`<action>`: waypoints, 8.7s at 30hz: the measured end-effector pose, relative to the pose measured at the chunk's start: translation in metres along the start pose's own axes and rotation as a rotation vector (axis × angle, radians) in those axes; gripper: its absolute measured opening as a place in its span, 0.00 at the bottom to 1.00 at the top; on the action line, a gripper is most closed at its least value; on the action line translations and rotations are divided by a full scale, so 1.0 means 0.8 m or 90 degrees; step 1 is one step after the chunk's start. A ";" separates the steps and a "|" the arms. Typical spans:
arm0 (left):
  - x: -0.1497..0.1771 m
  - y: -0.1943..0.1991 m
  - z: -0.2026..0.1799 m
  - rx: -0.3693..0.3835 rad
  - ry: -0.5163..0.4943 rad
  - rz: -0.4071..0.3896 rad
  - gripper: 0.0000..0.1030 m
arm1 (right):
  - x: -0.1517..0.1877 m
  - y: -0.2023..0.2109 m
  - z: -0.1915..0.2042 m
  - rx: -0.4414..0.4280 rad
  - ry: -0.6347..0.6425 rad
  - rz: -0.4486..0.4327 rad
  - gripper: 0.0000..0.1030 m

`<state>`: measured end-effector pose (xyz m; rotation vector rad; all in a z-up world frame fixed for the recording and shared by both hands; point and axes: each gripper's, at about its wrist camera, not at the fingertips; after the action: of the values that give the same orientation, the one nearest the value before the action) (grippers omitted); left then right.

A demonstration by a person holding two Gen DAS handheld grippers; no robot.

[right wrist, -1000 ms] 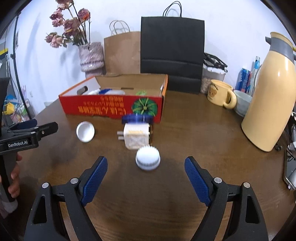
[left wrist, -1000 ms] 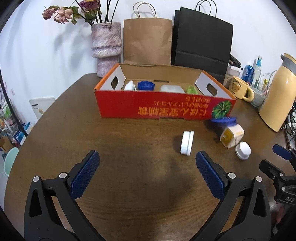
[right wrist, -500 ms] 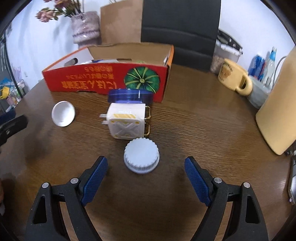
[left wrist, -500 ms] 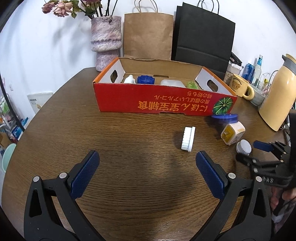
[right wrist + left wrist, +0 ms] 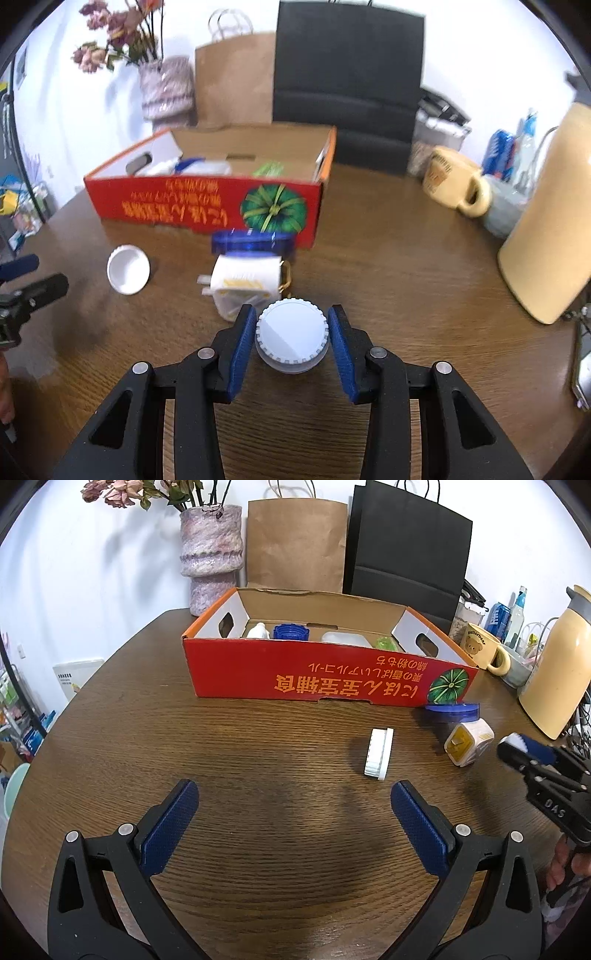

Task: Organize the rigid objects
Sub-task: 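Close the right gripper on the white ridged cap, then grasp the white ridged lid with the left gripper while the right holds its cap, then carry both white ridged pieces over the box and lower them inside, then open both grippers to release the white pieces in the box, then withdraw both grippers from the box toward the white charger, then close the right gripper on the white charger beneath the blue lid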

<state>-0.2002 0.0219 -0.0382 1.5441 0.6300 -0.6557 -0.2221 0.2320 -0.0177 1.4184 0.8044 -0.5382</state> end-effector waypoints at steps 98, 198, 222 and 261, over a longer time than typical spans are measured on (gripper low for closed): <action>-0.094 0.004 -0.016 0.049 0.001 -0.103 0.10 | -0.062 0.024 0.065 -0.036 -0.020 -0.111 0.43; -0.142 -0.050 0.018 -0.019 -0.014 -0.146 1.00 | -0.128 -0.058 0.043 -0.005 0.014 -0.065 0.90; -0.049 0.006 -0.010 -0.017 -0.073 -0.141 1.00 | -0.035 0.025 0.034 -0.025 0.016 -0.065 0.90; -0.020 0.037 0.024 0.013 -0.022 -0.151 1.00 | -0.005 -0.019 0.029 -0.003 -0.001 0.040 0.90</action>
<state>-0.1904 0.0005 -0.0070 1.4853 0.7901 -0.8678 -0.2325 0.2073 -0.0254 1.4334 0.7569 -0.4896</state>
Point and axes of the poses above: each gripper's, at about its wrist camera, not at the fingertips, and y roughly against the way its jaws point, z to its left, x to its underside, and after that the axes turned 2 degrees about -y, right-handed
